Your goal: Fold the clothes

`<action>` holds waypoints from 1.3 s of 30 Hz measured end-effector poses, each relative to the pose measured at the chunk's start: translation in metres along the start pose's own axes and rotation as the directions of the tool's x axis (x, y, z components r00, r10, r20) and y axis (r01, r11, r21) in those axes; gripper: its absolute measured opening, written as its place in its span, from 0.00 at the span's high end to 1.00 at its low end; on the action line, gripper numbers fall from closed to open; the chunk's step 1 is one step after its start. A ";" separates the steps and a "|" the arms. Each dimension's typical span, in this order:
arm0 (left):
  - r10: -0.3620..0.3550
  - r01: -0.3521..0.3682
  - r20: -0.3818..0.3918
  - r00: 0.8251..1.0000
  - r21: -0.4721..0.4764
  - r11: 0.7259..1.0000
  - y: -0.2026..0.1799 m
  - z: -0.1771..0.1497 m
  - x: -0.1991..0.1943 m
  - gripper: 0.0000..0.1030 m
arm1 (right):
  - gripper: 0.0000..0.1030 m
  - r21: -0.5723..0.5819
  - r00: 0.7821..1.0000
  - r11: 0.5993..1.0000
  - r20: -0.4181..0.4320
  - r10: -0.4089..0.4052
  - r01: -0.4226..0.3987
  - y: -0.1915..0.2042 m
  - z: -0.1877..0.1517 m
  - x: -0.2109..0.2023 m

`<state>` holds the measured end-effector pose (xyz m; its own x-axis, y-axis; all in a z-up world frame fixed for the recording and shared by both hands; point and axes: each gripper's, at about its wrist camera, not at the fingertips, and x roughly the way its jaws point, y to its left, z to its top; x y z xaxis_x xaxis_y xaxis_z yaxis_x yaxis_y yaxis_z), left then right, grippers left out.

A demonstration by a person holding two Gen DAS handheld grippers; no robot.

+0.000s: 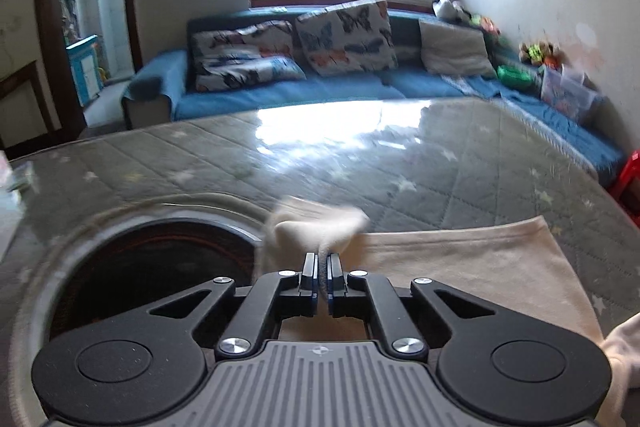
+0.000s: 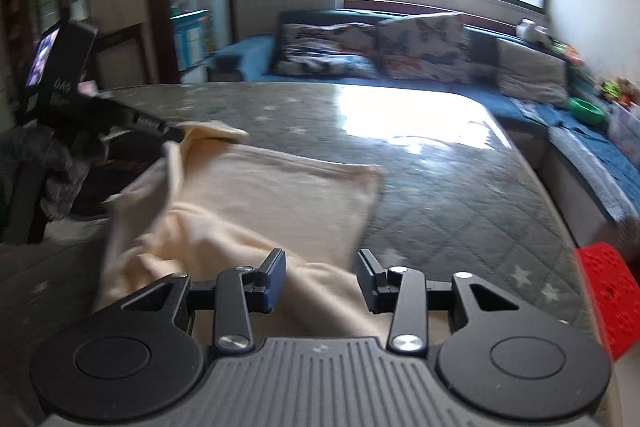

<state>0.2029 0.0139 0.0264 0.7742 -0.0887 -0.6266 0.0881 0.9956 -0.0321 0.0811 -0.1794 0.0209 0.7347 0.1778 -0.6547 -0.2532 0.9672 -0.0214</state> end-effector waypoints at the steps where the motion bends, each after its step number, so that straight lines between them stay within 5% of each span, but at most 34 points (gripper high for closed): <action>1: 0.002 -0.001 0.012 1.000 -0.014 1.000 0.006 -0.002 -0.009 0.96 | 0.62 -0.018 1.000 1.000 -0.004 0.015 -0.015 0.006 -0.001 0.000; 14: 0.116 -0.089 0.096 0.989 -0.245 0.965 0.096 -0.061 -0.119 0.96 | 0.64 -0.226 0.984 0.959 -0.083 0.159 -0.174 0.072 -0.009 0.007; 15: 0.126 -0.097 0.095 0.988 -0.262 0.960 0.102 -0.066 -0.124 0.96 | 0.66 -0.232 0.984 0.958 -0.086 0.154 -0.170 0.073 -0.010 0.009; 17: 0.143 -0.114 0.080 0.986 -0.297 0.948 0.113 -0.078 -0.131 0.96 | 0.89 -0.244 0.986 0.956 -0.093 0.142 -0.161 0.077 -0.012 0.014; 19: 0.155 -0.124 0.072 0.985 -0.319 0.940 0.123 -0.088 -0.140 0.96 | 0.94 -0.253 0.985 0.954 -0.095 0.143 -0.163 0.079 -0.013 0.013; 28: 0.203 -0.181 0.031 0.979 -0.334 0.925 0.146 -0.116 -0.160 0.96 | 0.96 -0.331 0.937 0.883 -0.222 0.270 -0.333 0.089 -0.034 -0.035; 32: 0.135 -0.121 0.029 0.990 -0.301 0.946 0.132 -0.115 -0.160 0.96 | 0.92 -0.386 0.912 0.839 -0.301 0.279 -0.384 0.102 -0.048 -0.040; 36: 0.015 -0.003 0.059 0.998 -0.192 0.981 0.093 -0.107 -0.161 0.95 | 0.84 -0.386 0.912 0.835 -0.276 0.303 -0.394 0.096 -0.039 -0.056; 39: -0.099 0.105 0.058 0.993 -0.113 0.988 0.060 -0.104 -0.155 0.95 | 0.84 -0.330 0.941 0.890 -0.235 0.245 -0.314 0.070 -0.037 -0.059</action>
<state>0.0229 0.0906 0.0402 0.7968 -0.1881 -0.5742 0.0970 0.9778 -0.1856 -0.0030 -0.1285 0.0298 0.4813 0.3615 -0.7985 -0.6639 0.7451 -0.0629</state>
